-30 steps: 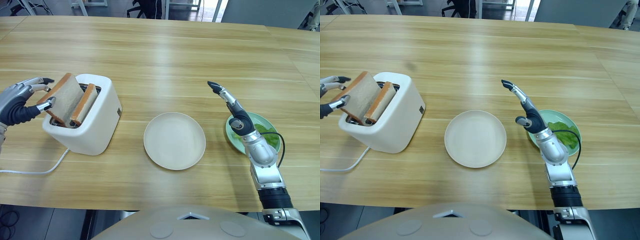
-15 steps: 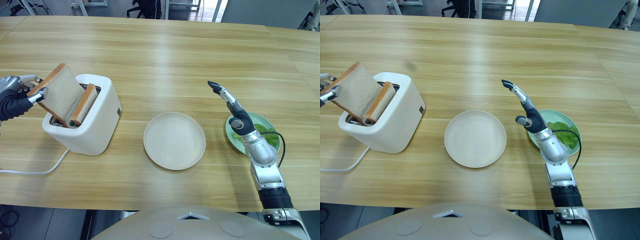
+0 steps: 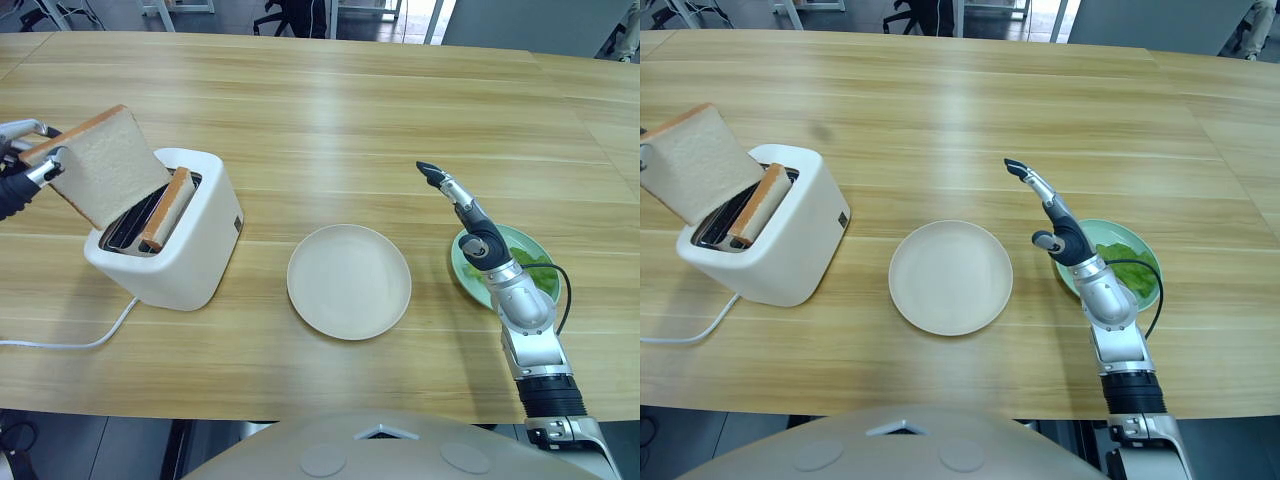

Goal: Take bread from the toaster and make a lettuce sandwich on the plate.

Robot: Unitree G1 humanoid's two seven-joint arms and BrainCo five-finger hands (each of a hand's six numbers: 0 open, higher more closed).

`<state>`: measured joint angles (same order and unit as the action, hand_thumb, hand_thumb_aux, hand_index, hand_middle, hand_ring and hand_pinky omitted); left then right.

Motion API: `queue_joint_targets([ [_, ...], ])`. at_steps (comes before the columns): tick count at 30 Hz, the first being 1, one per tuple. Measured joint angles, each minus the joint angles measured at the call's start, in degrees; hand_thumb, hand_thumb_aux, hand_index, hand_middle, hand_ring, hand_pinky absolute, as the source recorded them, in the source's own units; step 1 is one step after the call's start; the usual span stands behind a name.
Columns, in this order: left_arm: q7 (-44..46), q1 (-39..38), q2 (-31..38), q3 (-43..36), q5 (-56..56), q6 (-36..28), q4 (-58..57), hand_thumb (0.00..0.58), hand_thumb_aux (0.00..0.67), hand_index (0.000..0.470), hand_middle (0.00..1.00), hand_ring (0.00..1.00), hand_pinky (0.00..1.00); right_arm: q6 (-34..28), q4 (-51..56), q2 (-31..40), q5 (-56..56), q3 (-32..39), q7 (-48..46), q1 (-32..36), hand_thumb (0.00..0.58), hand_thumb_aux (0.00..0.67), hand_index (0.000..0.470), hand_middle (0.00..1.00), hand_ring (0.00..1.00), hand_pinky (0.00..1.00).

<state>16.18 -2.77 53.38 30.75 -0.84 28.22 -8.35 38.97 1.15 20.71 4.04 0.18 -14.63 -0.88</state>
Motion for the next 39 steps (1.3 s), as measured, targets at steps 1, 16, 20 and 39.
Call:
queue_joint_targets([
  [1, 0.71, 0.28, -0.41, 0.00, 1.40, -0.26, 0.04, 0.580, 0.670, 0.460, 1.00, 1.00, 1.00, 0.00, 0.00, 0.00, 0.00, -0.01, 0.00, 0.00, 0.000, 0.000, 0.000, 0.00, 0.00, 0.00],
  [16, 8.47, 6.59, -4.50, 0.02, 16.10, -7.46, 2.06, 0.580, 0.670, 0.460, 1.00, 1.00, 1.00, -0.02, 0.02, -0.17, 0.01, -0.24, 0.04, 0.02, 0.000, 0.000, 0.000, 0.00, 0.00, 0.00],
  [20, 10.66, 7.31, -5.29, -0.12, 19.03, -9.07, 3.05, 0.580, 0.670, 0.460, 1.00, 1.00, 1.00, -0.04, 0.03, -0.13, -0.01, -0.88, 0.16, 0.00, 0.000, 0.000, 0.000, 0.00, 0.00, 0.00],
  [39, 23.46, 26.42, -23.66, -31.91, 17.66, -18.59, 9.32, 0.580, 0.670, 0.460, 1.00, 1.00, 1.00, -11.70, 12.32, 16.09, 25.77, -16.11, 24.00, 1.38, 0.000, 0.000, 0.000, 0.00, 0.00, 0.00],
])
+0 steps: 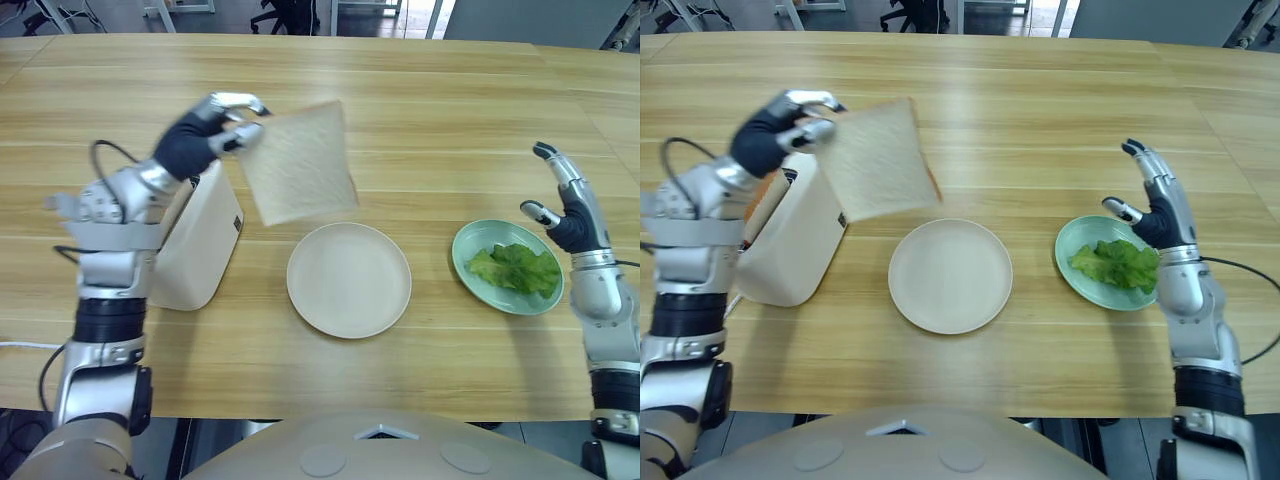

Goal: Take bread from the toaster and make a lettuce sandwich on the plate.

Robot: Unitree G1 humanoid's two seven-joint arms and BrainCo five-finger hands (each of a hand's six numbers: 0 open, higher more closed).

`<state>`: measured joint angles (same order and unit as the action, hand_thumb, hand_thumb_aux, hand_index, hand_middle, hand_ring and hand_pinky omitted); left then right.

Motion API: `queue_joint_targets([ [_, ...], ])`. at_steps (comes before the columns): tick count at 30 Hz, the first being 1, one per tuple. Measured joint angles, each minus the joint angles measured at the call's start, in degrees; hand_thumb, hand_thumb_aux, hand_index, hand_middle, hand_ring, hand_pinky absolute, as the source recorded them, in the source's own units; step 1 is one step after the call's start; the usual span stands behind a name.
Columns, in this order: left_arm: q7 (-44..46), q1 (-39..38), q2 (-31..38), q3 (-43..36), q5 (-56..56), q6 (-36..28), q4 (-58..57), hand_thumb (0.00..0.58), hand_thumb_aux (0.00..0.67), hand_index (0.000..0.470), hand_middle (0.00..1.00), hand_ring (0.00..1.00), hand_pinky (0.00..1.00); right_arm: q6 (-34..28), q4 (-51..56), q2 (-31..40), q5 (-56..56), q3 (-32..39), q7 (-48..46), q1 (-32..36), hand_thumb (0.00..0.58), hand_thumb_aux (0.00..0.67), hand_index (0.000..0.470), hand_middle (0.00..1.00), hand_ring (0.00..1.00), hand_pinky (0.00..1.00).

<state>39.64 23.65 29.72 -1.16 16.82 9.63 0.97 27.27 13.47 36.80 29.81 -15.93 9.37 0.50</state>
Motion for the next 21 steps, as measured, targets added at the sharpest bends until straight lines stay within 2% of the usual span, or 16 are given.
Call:
queue_joint_targets([
  [4, 2.09, 4.23, -4.92, -6.70, -6.10, 1.37, -11.57, 0.580, 0.670, 0.460, 1.00, 1.00, 1.00, -6.05, 5.93, 4.15, 10.24, 3.50, 7.61, 1.12, 0.000, 0.000, 0.000, 0.00, 0.00, 0.00],
  [11, 2.87, 9.42, -10.47, -12.34, -14.65, 7.65, -31.97, 0.580, 0.670, 0.460, 1.00, 1.00, 1.00, -13.28, 18.85, 6.15, 19.82, 14.07, 15.01, 4.04, 0.000, 0.000, 0.000, 0.00, 0.00, 0.00],
  [16, 1.64, 10.06, -13.41, -14.50, -19.44, 12.64, -43.47, 0.580, 0.670, 0.460, 1.00, 1.00, 1.00, -17.74, 24.19, 7.30, 24.20, 20.57, 18.47, 4.60, 0.000, 0.000, 0.000, 0.00, 0.00, 0.00],
  [21, 1.40, 9.77, -14.95, -15.59, -22.00, 16.16, -48.90, 0.580, 0.670, 0.460, 1.00, 1.00, 1.00, -19.71, 25.54, 8.13, 24.68, 24.41, 20.20, 2.79, 0.000, 0.000, 0.000, 0.00, 0.00, 0.00],
])
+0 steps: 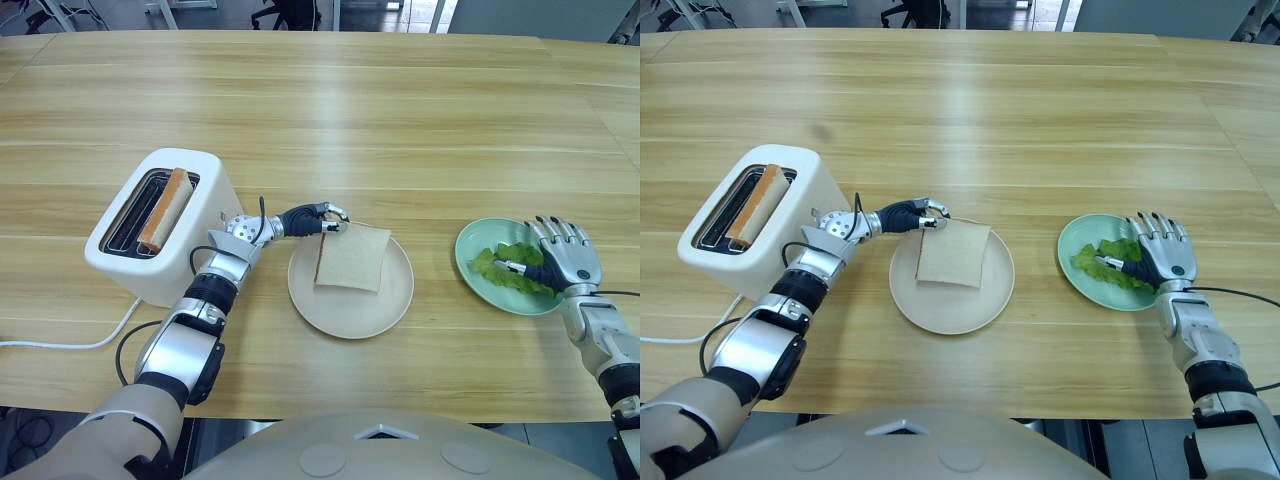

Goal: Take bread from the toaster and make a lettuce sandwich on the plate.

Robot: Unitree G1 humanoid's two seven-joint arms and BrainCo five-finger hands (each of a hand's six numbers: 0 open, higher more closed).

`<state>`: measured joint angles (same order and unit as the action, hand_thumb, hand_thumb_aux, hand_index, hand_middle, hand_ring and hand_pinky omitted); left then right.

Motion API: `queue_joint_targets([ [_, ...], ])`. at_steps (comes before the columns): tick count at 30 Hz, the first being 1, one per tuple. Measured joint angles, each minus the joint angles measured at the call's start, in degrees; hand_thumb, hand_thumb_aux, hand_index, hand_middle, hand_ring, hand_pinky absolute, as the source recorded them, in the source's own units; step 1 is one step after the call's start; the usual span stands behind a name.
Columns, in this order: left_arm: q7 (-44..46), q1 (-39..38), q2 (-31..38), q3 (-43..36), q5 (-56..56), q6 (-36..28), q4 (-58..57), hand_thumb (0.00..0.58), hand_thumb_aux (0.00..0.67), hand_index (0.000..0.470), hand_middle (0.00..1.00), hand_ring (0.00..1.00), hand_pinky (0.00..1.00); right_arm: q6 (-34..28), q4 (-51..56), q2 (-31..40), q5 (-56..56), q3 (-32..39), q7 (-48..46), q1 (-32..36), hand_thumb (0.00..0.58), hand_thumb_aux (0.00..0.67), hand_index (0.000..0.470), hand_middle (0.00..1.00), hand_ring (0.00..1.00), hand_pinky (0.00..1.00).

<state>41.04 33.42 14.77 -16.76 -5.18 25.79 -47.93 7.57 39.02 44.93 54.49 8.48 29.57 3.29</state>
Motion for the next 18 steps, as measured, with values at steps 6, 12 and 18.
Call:
queue_joint_targets([
  [6, 0.36, -0.37, -0.32, -0.09, -1.05, 2.14, -1.47, 0.580, 0.670, 0.460, 1.00, 1.00, 1.00, -1.47, -2.33, 1.08, -0.43, 1.14, 0.37, -3.63, 0.140, 0.087, 0.060, 0.00, 0.00, 0.00],
  [12, -0.89, -0.31, -0.22, -0.09, -2.47, 3.32, -3.30, 0.517, 0.449, 0.308, 0.93, 0.93, 0.93, -1.82, -3.87, 1.07, -1.01, 2.40, 0.38, -3.89, 0.476, 0.386, 0.265, 0.00, 0.00, 0.00],
  [18, -4.57, 0.00, 0.24, -0.08, -5.05, 4.71, -3.92, 0.000, 0.000, 0.000, 0.35, 0.35, 0.35, -1.27, -3.52, 1.16, -2.18, 3.33, 0.60, -3.49, 0.550, 0.518, 0.355, 0.00, 0.00, 0.00],
])
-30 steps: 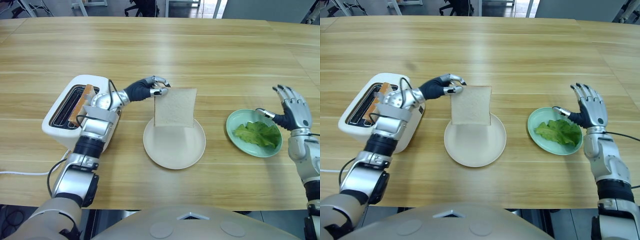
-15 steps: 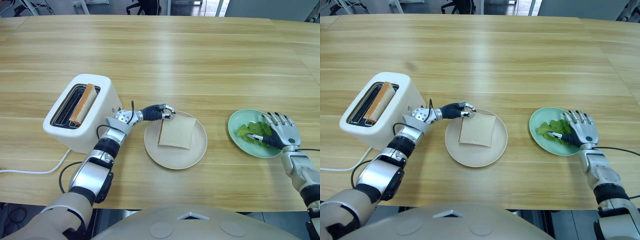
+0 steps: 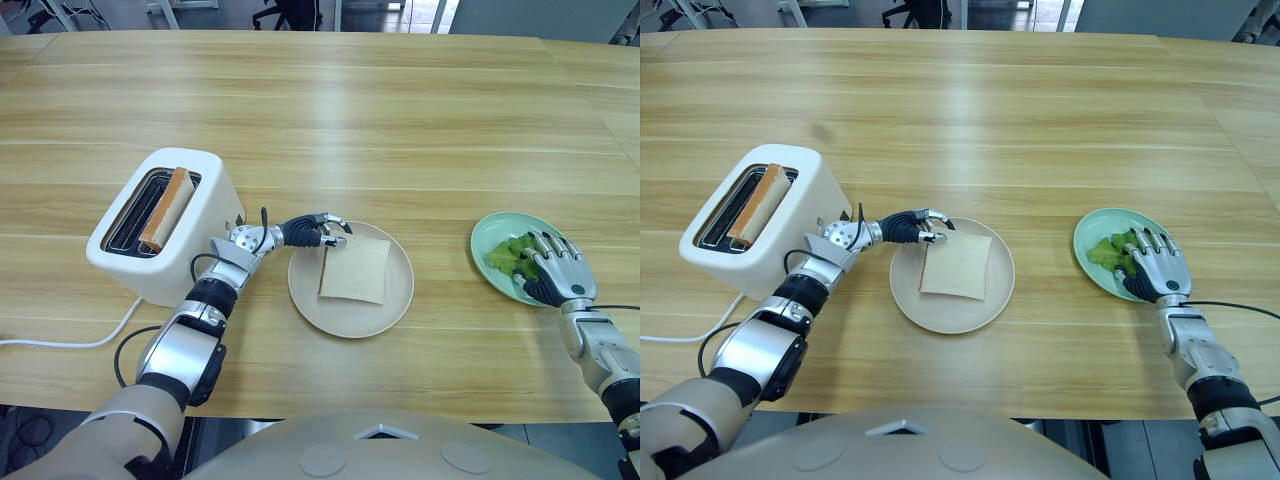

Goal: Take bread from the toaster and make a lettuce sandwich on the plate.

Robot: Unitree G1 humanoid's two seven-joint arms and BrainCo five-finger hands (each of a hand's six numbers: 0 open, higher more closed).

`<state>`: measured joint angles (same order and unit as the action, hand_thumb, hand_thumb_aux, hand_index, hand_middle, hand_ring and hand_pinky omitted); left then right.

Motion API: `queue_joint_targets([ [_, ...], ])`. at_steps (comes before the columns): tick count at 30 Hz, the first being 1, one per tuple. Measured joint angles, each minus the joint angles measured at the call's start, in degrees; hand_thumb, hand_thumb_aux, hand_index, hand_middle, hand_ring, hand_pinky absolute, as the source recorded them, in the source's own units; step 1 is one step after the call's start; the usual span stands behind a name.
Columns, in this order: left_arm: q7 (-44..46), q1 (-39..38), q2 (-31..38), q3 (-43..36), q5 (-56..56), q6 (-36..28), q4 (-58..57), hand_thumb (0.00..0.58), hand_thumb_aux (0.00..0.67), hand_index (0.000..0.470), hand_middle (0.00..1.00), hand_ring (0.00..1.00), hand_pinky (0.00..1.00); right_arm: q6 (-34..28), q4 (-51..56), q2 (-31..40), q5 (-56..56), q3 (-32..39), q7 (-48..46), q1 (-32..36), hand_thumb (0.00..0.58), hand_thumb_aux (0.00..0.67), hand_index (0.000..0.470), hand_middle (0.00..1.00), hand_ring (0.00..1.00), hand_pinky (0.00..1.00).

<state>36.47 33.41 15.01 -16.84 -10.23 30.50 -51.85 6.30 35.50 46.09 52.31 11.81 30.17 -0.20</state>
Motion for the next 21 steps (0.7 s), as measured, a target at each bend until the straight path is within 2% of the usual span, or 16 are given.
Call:
queue_joint_targets([
  [1, -0.29, 0.04, 0.00, -0.01, -0.28, 0.15, 0.00, 0.000, 0.000, 0.000, 0.11, 0.11, 0.11, 0.11, 0.14, 0.02, -0.12, 0.07, 0.06, 0.05, 0.553, 0.525, 0.361, 0.00, 0.00, 0.00],
  [2, -0.76, 0.17, 0.00, -0.04, -0.78, 0.43, -0.02, 0.000, 0.000, 0.000, 0.00, 0.00, 0.00, 0.17, 0.27, 0.12, -0.31, 0.16, 0.12, 0.07, 0.566, 0.568, 0.390, 0.00, 0.00, 0.00],
  [7, -2.34, 0.84, 0.52, -0.08, -2.37, 1.80, -0.04, 0.000, 0.000, 0.000, 0.00, 0.00, 0.00, 1.25, 0.30, 0.62, -1.23, 0.20, 0.30, -0.09, 0.577, 0.625, 0.429, 0.00, 0.00, 0.00],
  [9, -2.93, 0.84, 0.73, -0.08, -2.95, 2.29, -0.04, 0.000, 0.000, 0.000, 0.00, 0.00, 0.00, 1.64, 0.22, 0.70, -1.44, 0.20, 0.34, -0.18, 0.580, 0.670, 0.460, 0.00, 0.00, 0.00],
  [13, -5.83, 1.42, 1.70, -0.44, -5.33, 3.00, -0.04, 0.000, 0.000, 0.000, 0.00, 0.00, 0.00, 2.32, 0.01, 0.81, -2.42, 0.18, 0.41, -0.52, 0.580, 0.670, 0.460, 0.00, 0.00, 0.00],
  [21, -6.05, 1.78, 2.54, 0.32, -4.56, 4.01, 1.06, 0.000, 0.000, 0.000, 0.00, 0.00, 0.00, 3.00, -3.11, 1.15, -3.77, -0.72, 1.99, -1.64, 0.580, 0.670, 0.460, 0.00, 0.00, 0.00],
])
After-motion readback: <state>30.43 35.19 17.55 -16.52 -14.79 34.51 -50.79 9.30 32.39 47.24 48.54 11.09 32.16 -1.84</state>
